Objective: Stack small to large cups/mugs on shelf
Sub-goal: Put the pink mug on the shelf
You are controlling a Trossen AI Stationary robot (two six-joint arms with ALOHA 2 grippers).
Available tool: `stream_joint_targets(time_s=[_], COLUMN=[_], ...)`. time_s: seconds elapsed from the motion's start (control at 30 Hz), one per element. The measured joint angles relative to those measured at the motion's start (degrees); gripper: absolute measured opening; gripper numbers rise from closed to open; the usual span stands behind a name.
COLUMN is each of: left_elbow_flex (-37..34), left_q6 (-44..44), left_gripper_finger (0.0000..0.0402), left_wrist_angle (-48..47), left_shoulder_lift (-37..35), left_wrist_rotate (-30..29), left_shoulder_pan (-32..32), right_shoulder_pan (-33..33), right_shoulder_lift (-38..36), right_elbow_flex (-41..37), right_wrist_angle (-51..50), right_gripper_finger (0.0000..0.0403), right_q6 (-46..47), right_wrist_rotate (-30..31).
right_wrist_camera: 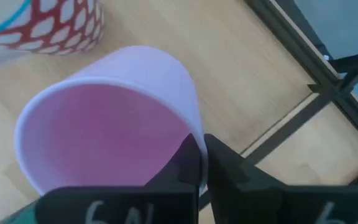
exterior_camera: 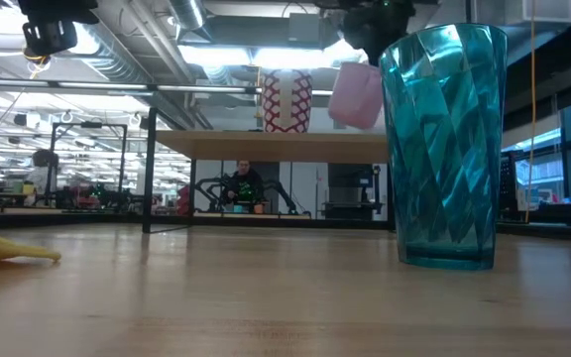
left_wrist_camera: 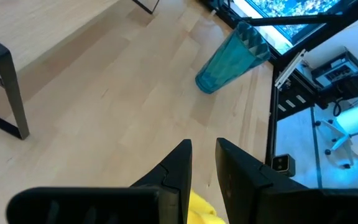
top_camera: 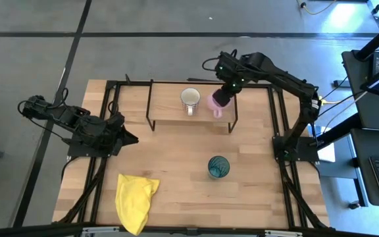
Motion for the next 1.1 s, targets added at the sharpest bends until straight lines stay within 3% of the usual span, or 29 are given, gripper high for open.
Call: stream_joint_targets(time_s=[1.1], left_elbow_flex=[0.0], left_q6=[-1.94], left_gripper_finger=[0.0066], left_wrist_angle=[0.03], left_shoulder_lift=[0.15], left_wrist_rotate=[-0.02], left_shoulder_pan=[0.0], right_shoulder_pan=[-0.79], right_shoulder_lift=[2.45], right_elbow_flex=[-0.02], right_wrist_angle=[-3.49], right_gripper_finger=[0.0022], right_q6=[-0.23], right_wrist_rotate=[-1.1])
